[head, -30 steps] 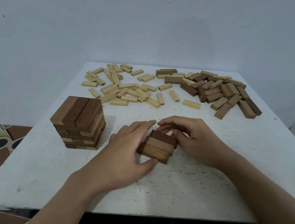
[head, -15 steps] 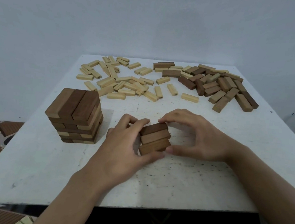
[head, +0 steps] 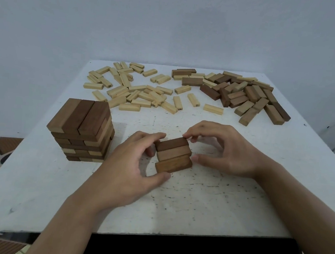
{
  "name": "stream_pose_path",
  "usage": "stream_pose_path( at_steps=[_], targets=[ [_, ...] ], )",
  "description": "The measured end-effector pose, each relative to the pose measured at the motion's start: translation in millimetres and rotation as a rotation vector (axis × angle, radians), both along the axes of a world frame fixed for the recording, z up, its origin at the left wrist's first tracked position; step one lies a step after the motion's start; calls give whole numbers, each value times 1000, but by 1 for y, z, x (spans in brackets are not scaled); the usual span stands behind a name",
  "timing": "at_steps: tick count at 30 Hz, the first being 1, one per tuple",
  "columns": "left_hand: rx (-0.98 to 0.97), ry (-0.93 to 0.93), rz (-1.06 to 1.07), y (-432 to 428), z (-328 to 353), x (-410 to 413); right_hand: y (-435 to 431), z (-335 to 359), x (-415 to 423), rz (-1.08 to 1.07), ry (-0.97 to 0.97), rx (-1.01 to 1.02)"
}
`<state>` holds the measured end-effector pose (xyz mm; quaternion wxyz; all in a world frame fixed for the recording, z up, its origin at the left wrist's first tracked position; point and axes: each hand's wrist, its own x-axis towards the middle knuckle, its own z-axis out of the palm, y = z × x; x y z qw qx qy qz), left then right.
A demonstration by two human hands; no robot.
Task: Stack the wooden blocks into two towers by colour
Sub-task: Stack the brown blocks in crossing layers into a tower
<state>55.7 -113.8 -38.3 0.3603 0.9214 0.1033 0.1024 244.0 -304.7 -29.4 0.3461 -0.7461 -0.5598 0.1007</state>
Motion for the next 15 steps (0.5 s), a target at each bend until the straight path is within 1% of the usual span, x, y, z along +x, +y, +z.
stream_pose_path(
  at_steps=[5,11,13,15],
  targets=[
    [-4,-12,18,-1,-1,1,2,-2,-1,-7,-38,19],
    [0,-48,36,-3,0,2,3,1,-5,-50,-54,-17],
    [0,-43,47,-3,1,2,4,4,-9,-76,-66,-63],
    [17,-40,58,-4,0,2,4,7,-13,-127,-67,-165]
  ],
)
